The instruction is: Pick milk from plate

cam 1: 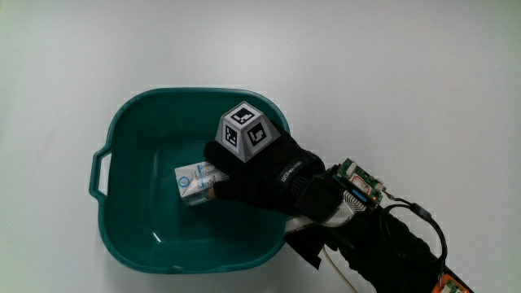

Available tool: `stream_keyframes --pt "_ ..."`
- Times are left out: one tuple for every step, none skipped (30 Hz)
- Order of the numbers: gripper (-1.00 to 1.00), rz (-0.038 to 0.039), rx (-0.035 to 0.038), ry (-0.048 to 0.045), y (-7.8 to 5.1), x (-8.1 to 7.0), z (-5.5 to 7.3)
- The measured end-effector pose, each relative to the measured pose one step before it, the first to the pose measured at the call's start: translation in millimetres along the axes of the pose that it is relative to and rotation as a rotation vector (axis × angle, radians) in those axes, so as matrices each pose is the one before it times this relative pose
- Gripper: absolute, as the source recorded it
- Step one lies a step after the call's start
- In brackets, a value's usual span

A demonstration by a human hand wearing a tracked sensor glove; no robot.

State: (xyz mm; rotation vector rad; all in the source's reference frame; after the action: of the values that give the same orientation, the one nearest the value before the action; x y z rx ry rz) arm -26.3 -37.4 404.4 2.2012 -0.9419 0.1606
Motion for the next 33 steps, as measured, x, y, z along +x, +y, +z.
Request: stream_keyframes --pt "1.00 0.00961 0.01089 -0.00024 -2.18 -1.64 2.16" --pt "1.00 0.00323 -0.00344 -0.00070 -0.42 -0.43 -0.07" --pt "1.00 0.00267 0.00911 0.00090 -1.02 -0.53 0.81" --pt "1.00 0.00414 0.00421 -0.00361 -1.78 -1.15 2.18" --pt "1.00 0.00276 -0.00284 0.00720 0.13 0.58 -0.38" --pt "1.00 0.00276 0.00560 -0.00164 -3.01 -1.14 3.14" --pt "1.00 -0.00139 0.00473 0.00031 -1.92 -0.25 1.87" --pt "1.00 0.00796 0.00282 -0.00021 -2.42 -1.07 2.45" --pt "1.00 -0.00249 0.00849 -0.00703 -1.55 0.21 1.17" --pt "1.00 0.00014 0.00283 0.00608 -2.51 0.11 2.20" --pt "1.00 -0.00119 0.00501 -0.00027 -1.90 0.43 1.43" --pt "1.00 0.00057 0.00050 -0.00195 -1.56 0.66 0.99" --pt "1.00 -0.00083 0.01562 0.00277 -3.30 -0.14 3.41" --pt "1.00 0.00221 0.00482 -0.00058 -1.65 0.48 1.97" --pt "1.00 -0.00688 0.00435 -0.00620 -1.70 0.58 2.09" --pt "1.00 -0.00035 -0.00471 0.00148 -0.79 1.57 0.23" --pt "1.00 -0.00192 0.01223 -0.00477 -3.00 0.23 3.37" --pt "1.00 -0.00021 0.01008 0.01002 -2.95 0.71 3.03" --pt "1.00 -0.00343 -0.00093 -0.00461 -0.98 2.07 0.41" --pt "1.00 0.00331 0.00891 0.00752 -2.92 0.74 3.07" --pt "1.00 -0.00595 0.00465 -0.00012 -2.73 1.01 2.85" --pt "1.00 0.00025 0.00030 0.00487 -1.47 1.58 1.14" --pt "1.00 0.00344 0.01085 0.00636 -2.81 0.83 3.00" --pt "1.00 -0.00488 0.00589 -0.00196 -3.05 0.54 3.45" --pt "1.00 -0.00691 0.01353 -0.01111 -3.32 0.66 3.73" --pt "1.00 0.00331 -0.00772 0.00438 -1.25 2.50 0.35" --pt "1.00 -0.00254 0.00454 0.00830 -3.08 1.00 3.20" --pt "1.00 -0.00479 0.01598 0.00010 -3.75 0.14 4.28" --pt "1.00 -0.00465 0.00641 0.00001 -1.72 2.38 1.25" --pt "1.00 -0.00606 0.00935 -0.00577 -2.63 0.84 3.12" --pt "1.00 -0.00278 0.00201 -0.00198 -1.48 1.88 1.33" --pt "1.00 -0.00082 0.00164 0.00814 -1.90 1.16 2.35" --pt "1.00 -0.00960 0.00004 -0.00362 -1.55 2.00 1.75"
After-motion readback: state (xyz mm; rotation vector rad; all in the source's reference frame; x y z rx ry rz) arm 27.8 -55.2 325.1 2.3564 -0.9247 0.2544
